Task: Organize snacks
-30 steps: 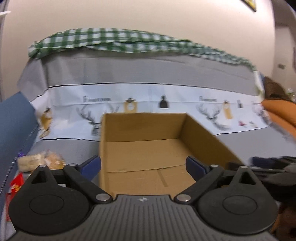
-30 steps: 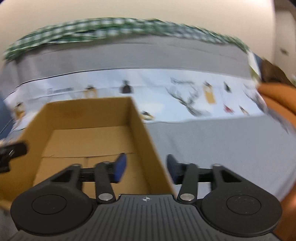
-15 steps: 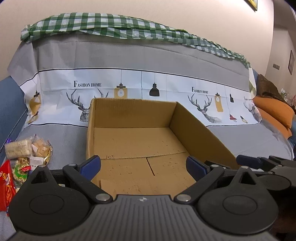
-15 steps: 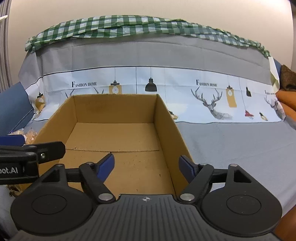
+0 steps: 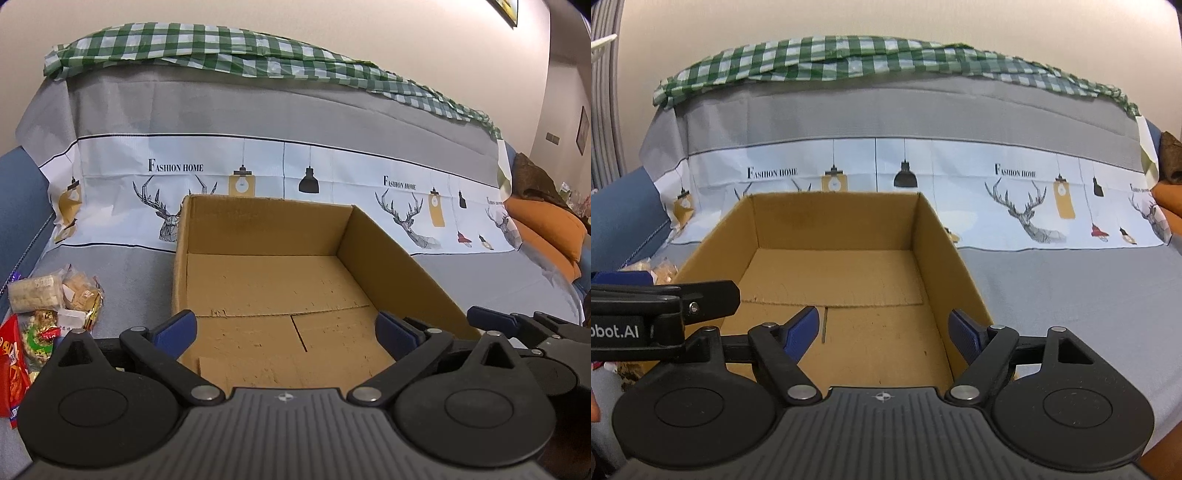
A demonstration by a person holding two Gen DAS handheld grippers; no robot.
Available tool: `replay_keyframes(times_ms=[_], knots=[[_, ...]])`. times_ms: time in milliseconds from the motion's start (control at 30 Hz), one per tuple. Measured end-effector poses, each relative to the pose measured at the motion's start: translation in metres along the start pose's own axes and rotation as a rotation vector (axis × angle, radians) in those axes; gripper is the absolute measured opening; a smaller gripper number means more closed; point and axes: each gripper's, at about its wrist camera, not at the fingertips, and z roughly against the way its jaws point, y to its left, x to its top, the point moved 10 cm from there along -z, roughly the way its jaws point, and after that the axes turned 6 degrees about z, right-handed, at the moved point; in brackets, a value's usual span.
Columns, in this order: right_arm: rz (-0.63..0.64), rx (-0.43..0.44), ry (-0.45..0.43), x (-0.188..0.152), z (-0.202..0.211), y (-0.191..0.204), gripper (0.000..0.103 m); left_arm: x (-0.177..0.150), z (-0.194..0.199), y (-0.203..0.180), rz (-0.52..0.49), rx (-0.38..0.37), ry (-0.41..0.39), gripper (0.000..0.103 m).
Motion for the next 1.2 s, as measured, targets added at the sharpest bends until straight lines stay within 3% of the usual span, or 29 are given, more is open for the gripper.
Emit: replay_keyframes(times_ms=[333,500,633,733,833,867,933,1000,1067,1200], knots=[[-0.016,-0.065,-0.042,0.004,0.001,-0.011,0.082,0.001,-0.003,-0.001,0.030,-0.005,0.047,0.103],[-0.065,-0.064,-0.046,0.005,0.002,-0.018,0.082,-0.002,-0.001,-0.003,0.030,-0.034,0.077,0.103],[-0.078,-0.072,-0.044,0.006,0.004,-0.019,0.081,-0.003,0.007,-0.007,-0.002,-0.070,0.057,0.103],[-0.089,-0.060,-0.046,0.009,0.005,-0.015,0.076,-0.005,0.016,-0.009,-0.035,-0.118,0.040,0.103],[-0.099,-0.049,-0.057,0.015,0.008,-0.009,0.067,-0.020,0.015,0.000,-0.038,-0.145,0.145,0.102],[-0.104,-0.036,-0.060,0.016,0.009,-0.006,0.061,-0.023,0.016,0.004,-0.035,-0.161,0.168,0.100],[-0.108,-0.011,-0.060,0.016,0.010,0.000,0.052,-0.022,0.021,0.015,-0.056,-0.176,0.195,0.083],[-0.117,0.029,-0.061,0.018,0.012,0.011,0.042,-0.012,0.032,0.031,-0.103,-0.182,0.182,0.054],[-0.119,0.068,-0.076,0.024,0.015,0.025,0.041,0.000,0.045,0.051,-0.145,-0.189,0.158,0.032],[-0.107,0.153,-0.107,0.035,0.023,0.055,0.041,0.015,0.060,0.098,-0.188,-0.193,0.145,0.025]])
